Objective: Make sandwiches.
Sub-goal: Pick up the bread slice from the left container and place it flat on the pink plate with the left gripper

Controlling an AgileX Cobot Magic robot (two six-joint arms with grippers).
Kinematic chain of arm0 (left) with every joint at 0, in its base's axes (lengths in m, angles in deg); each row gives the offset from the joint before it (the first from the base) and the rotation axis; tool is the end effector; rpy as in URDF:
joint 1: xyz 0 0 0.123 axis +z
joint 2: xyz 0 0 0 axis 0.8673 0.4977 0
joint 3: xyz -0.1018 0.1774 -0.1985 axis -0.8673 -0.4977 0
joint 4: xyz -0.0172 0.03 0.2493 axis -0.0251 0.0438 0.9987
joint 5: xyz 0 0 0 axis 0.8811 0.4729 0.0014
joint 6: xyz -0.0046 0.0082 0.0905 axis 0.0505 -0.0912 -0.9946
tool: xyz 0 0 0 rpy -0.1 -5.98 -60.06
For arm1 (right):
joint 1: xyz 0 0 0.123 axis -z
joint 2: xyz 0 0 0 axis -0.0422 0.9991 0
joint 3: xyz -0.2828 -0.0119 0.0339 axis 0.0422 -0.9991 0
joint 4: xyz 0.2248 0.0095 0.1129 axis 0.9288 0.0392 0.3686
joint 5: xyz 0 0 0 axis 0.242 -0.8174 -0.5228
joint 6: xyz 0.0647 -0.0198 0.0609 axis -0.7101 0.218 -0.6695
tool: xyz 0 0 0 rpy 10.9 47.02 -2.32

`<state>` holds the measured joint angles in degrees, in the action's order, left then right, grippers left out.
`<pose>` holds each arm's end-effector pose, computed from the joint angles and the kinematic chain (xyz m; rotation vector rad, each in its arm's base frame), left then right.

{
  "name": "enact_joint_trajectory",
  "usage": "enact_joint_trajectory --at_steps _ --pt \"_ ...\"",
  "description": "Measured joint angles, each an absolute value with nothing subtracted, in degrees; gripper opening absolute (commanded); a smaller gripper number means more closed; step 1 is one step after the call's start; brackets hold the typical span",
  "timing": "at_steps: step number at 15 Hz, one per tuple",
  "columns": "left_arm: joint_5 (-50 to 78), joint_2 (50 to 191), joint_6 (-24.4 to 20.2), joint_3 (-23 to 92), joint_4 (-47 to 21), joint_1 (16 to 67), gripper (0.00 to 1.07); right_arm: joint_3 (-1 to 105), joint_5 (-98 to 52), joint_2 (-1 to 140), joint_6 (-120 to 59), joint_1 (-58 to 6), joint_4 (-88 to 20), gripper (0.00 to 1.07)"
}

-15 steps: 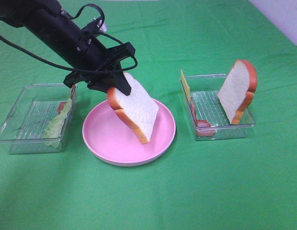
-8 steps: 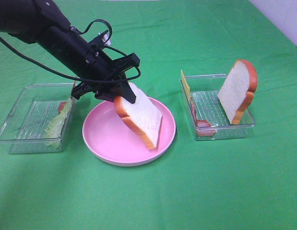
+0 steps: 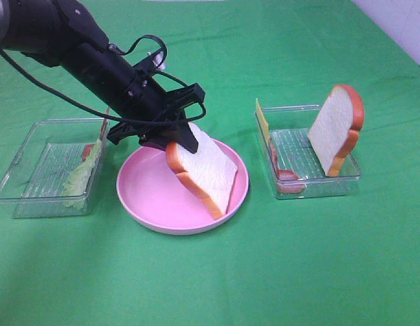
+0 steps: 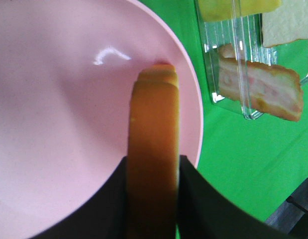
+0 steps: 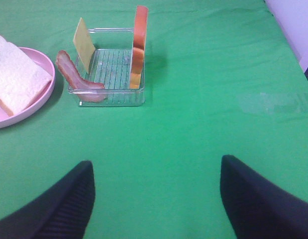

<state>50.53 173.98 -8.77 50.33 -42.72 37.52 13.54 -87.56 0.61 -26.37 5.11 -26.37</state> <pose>0.3859 -0.2117 0.1599 0.1406 2.8625 -0.9403 -0.0074 0.0113 0.2797 -0.1092 2.0295 0.0423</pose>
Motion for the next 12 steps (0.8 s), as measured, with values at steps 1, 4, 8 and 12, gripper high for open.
enact_joint_trajectory --at_steps 1,4,8,12 --pt "50.53 173.98 -8.77 50.33 -42.32 37.52 0.58 13.54 -87.56 0.61 -26.37 5.11 -26.37 0.68" --pt "50.59 173.98 -8.77 50.44 -41.63 37.46 0.81 13.54 -87.56 0.61 -26.37 5.11 -26.2 0.68" --pt "54.02 173.98 -7.57 55.08 -34.53 37.46 0.81 13.54 -87.56 0.61 -26.37 5.11 -26.14 0.68" --pt "64.17 173.98 1.71 64.59 -21.41 37.46 0.8 13.54 -87.56 0.61 -26.37 5.11 -26.14 0.68"
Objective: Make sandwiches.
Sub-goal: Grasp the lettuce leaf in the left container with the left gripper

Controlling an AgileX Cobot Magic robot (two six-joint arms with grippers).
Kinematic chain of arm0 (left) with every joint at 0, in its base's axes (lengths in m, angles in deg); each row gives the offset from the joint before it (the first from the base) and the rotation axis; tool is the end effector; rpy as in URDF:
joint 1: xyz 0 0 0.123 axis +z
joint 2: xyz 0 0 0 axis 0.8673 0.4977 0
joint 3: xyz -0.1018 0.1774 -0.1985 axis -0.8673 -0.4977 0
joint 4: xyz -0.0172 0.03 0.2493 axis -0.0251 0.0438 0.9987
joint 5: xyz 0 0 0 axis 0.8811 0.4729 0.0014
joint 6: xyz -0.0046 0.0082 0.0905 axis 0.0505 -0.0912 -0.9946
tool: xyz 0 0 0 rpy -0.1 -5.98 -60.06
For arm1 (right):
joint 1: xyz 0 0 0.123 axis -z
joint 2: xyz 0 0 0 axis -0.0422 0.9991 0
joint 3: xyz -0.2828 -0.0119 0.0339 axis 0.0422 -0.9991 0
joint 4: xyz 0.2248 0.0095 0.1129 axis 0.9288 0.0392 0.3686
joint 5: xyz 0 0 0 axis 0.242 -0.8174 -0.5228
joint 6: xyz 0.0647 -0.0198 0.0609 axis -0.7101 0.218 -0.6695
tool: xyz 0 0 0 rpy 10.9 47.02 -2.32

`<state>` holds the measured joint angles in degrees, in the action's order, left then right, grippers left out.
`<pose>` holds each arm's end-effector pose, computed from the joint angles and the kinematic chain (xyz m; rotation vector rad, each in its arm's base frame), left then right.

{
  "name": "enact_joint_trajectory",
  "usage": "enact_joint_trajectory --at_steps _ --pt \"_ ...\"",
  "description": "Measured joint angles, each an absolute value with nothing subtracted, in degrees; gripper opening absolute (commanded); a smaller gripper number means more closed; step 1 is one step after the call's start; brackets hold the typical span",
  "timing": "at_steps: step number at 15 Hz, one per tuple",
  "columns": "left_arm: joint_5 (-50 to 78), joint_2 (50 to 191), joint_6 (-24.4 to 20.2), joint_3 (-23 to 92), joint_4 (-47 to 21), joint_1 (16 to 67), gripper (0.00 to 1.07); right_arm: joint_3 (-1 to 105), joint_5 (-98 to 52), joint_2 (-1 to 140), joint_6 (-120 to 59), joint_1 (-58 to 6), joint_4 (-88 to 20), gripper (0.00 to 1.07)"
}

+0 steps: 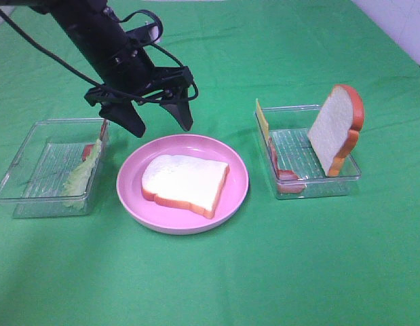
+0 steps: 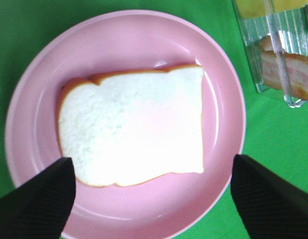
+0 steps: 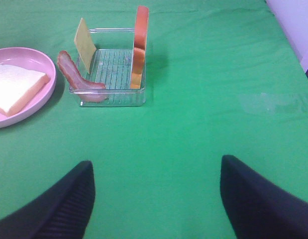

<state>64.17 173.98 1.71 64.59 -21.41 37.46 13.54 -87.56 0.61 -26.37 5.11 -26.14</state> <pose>0.4036 -0.2026 0.2089 0.3498 2.9233 -0.6070 -0.0074 0.0116 0.2797 -0.1094 2.0291 0.0471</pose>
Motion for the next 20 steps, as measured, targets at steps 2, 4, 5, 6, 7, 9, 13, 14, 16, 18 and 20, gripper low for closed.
enact_joint_trajectory --at_steps 2,4,5,6,7,9,13,14,16,18,20 --pt "68.98 173.98 4.86 68.2 -18.03 37.46 0.8 13.54 -87.56 0.61 -26.37 5.11 -26.14 0.68" --pt "72.13 173.52 8.19 73.7 -13.73 37.46 0.72 13.54 -87.56 0.61 -26.37 5.11 -26.14 0.68" --pt "72.19 172.95 8.65 73.88 -12.75 37.46 0.71 13.54 -87.56 0.61 -26.37 5.11 -26.14 0.68" --pt "72.24 172.26 8.76 73.93 -11.89 37.46 0.71 13.54 -87.56 0.61 -26.37 5.11 -26.14 0.68" --pt "72.24 171.69 8.93 73.7 -11.09 37.46 0.71 13.54 -87.56 0.61 -26.37 5.11 -26.14 0.68" --pt "72.24 168.54 10.82 69.75 -7.02 37.46 0.71 13.54 -87.56 0.61 -26.37 5.11 -26.14 0.68" --pt "72.76 163.04 17.18 59.67 0.48 37.46 0.71 13.54 -87.56 0.61 -26.37 5.11 -26.14 0.68" --pt "72.76 163.09 18.27 58.12 1.28 37.46 0.71 13.54 -87.56 0.61 -26.37 5.11 -26.14 0.68" --pt "73.05 164.98 19.65 56.34 3.35 37.46 0.71 13.54 -87.56 0.61 -26.37 5.11 -26.09 0.68" --pt "73.1 167.05 20.39 56.23 4.09 37.46 0.71 13.54 -87.56 0.61 -26.37 5.11 -26.09 0.68" --pt "73.1 169.51 20.62 56.23 4.21 37.46 0.71 13.54 -87.56 0.61 -26.37 5.11 -26.09 0.68"
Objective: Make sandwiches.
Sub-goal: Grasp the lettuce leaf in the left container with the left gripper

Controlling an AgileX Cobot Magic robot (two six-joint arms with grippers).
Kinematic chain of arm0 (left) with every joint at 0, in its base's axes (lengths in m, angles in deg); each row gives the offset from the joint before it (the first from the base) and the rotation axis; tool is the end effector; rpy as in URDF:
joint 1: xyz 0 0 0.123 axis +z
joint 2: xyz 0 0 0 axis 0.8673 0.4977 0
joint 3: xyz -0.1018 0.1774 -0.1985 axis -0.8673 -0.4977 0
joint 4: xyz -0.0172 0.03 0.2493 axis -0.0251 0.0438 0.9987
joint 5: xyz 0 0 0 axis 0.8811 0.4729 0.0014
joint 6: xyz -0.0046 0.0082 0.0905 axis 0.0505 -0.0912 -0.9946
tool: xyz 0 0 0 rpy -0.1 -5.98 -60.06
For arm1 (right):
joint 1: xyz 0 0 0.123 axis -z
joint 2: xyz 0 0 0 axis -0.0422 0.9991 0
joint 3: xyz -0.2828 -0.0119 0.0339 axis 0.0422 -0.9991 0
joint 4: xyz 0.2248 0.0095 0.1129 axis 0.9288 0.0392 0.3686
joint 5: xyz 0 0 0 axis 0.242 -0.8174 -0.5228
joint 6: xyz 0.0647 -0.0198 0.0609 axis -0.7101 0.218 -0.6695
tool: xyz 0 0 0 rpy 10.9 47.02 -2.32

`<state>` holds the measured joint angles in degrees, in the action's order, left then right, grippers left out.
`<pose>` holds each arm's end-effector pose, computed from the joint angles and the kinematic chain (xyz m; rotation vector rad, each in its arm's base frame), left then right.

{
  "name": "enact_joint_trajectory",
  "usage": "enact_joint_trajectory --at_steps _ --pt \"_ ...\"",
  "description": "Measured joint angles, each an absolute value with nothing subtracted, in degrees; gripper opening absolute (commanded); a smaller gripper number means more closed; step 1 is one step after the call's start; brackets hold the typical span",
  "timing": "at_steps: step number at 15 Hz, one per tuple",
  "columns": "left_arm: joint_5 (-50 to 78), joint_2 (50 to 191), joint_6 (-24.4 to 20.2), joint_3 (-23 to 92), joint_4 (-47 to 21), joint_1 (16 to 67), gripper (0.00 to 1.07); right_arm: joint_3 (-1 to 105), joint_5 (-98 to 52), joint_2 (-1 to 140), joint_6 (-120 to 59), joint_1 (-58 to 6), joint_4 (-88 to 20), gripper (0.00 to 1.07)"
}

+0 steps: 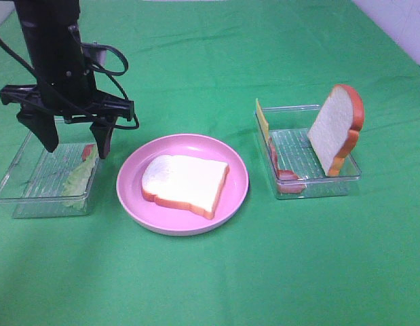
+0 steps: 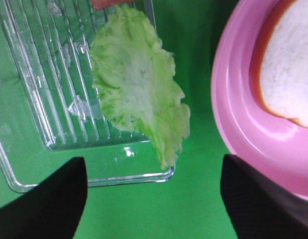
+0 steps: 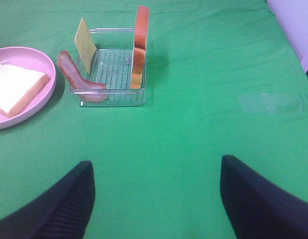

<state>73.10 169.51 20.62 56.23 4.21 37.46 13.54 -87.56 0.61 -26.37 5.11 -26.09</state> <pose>0.3769 -0.1535 0.1978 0.1278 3.1298 0.0658 -0.0074 0.0117 0.2797 -0.1095 2.0290 0.0481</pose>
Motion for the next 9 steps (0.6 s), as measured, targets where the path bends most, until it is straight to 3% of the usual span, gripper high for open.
enact_joint_trajectory --at_steps 3,8,9 --pt "69.55 172.72 20.68 56.23 4.09 37.46 0.69 13.54 -87.56 0.61 -26.37 5.11 -26.09 0.68" --pt "66.29 174.78 20.85 56.23 3.52 37.46 0.48 13.54 -87.56 0.61 -26.37 5.11 -26.09 0.68" --pt "65.2 174.78 20.85 56.23 3.52 37.46 0.37 13.54 -87.56 0.61 -26.37 5.11 -26.09 0.68"
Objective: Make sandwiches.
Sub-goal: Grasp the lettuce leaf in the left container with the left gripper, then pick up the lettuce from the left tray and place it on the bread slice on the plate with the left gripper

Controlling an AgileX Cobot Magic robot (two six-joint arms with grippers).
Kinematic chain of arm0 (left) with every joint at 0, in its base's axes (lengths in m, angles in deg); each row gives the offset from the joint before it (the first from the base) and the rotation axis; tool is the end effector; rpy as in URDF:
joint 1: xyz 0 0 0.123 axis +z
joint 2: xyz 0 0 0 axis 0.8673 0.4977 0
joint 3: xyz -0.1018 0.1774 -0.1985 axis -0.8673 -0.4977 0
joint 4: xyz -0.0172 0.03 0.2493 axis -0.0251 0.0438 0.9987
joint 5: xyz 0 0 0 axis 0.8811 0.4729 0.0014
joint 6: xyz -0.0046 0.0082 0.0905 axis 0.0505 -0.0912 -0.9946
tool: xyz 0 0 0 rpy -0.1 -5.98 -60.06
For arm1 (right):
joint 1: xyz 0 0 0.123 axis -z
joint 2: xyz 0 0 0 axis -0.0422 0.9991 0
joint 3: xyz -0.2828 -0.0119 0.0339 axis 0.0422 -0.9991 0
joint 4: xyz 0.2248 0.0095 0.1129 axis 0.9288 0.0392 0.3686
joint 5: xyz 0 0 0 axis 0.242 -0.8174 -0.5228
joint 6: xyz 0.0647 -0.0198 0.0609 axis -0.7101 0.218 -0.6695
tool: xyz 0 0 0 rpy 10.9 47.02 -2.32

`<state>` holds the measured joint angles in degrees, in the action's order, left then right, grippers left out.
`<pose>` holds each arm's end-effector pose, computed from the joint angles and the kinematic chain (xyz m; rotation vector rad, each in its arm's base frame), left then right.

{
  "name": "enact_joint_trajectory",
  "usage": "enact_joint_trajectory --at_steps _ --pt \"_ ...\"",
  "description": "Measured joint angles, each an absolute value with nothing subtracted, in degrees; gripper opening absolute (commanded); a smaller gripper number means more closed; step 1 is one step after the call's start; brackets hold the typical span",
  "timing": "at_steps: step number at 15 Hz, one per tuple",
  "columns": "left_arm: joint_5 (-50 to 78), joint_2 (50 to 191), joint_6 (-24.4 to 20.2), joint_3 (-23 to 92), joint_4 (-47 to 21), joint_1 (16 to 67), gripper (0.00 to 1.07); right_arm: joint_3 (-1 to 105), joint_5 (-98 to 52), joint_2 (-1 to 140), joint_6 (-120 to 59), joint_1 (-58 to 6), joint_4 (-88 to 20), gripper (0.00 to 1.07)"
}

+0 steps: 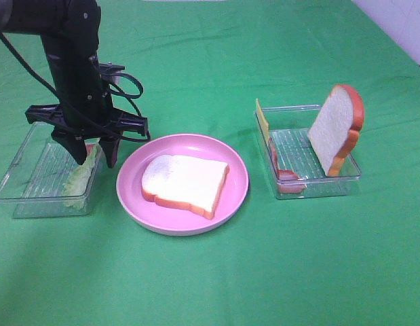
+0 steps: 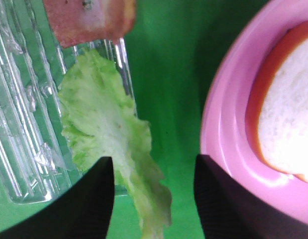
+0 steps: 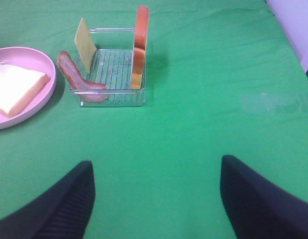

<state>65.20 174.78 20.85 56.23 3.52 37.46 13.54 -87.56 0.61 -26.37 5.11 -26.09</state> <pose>0.3928 -0.1614 0.1596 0.1190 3.0923 0.0211 -0.0074 0.0117 0.2797 -0.1095 2.0290 0.0481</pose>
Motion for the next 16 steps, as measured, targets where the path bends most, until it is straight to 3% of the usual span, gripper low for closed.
enact_joint_trajectory --at_steps 4,5,16 --pt "64.57 174.78 20.85 56.23 3.46 37.46 0.15 13.54 -87.56 0.61 -26.37 5.11 -26.09 0.68" --pt "64.57 174.78 20.85 56.23 3.46 37.46 0.02 13.54 -87.56 0.61 -26.37 5.11 -26.09 0.68" --pt "68.75 168.31 20.68 56.23 1.63 36.95 0.0 13.54 -87.56 0.61 -26.37 5.11 -26.09 0.68"
